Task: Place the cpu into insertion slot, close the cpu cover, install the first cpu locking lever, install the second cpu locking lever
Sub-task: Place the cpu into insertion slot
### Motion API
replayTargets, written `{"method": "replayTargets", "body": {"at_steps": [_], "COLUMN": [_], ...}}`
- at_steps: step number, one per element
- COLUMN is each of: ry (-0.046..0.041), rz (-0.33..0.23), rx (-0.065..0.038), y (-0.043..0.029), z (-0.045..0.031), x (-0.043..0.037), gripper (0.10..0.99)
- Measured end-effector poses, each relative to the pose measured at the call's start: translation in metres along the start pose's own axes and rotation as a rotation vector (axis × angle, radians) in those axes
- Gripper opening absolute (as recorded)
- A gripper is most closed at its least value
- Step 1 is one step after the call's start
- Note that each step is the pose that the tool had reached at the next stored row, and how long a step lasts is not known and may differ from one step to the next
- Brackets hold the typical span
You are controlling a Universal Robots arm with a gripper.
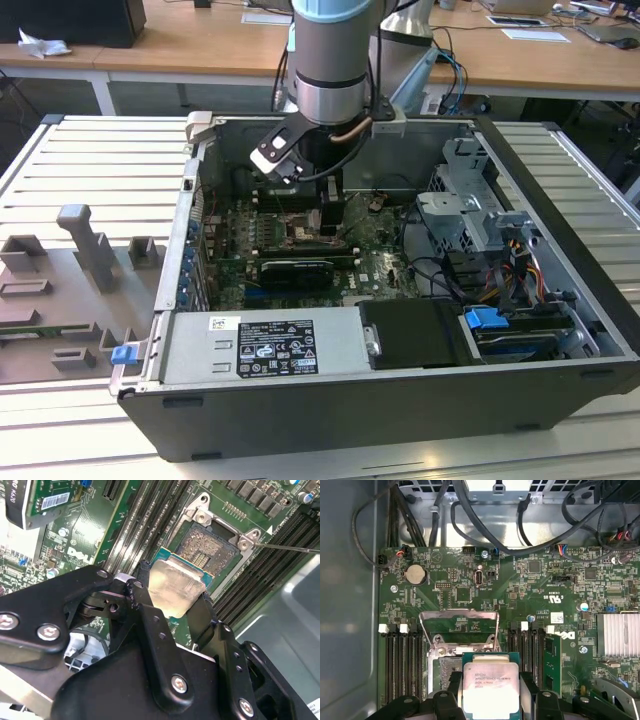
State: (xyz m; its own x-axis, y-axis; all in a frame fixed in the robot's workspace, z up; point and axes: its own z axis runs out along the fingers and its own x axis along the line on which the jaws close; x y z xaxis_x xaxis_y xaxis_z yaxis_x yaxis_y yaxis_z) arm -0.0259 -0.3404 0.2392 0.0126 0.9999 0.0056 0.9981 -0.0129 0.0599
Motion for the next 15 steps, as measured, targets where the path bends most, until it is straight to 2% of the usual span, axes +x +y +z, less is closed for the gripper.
{"method": "replayTargets", "body": {"at_steps": [5, 8, 11, 15], "ry": [-0.0064, -0.0063, -0.0057, -0.0056], "rz": [0.0, -0.001, -0.005, -0.007], "rx": [0.0, -0.005, -0.005, -0.005], "y": [-0.0002, -0.0018, -0.003, -0.0103], "z": [0.0036, 0.0066, 0.0102, 0.0152], "x": [-0.0001, 0.0, 0.0006, 0.0058], "gripper": [0.541, 0.541, 0.541, 0.541]}}
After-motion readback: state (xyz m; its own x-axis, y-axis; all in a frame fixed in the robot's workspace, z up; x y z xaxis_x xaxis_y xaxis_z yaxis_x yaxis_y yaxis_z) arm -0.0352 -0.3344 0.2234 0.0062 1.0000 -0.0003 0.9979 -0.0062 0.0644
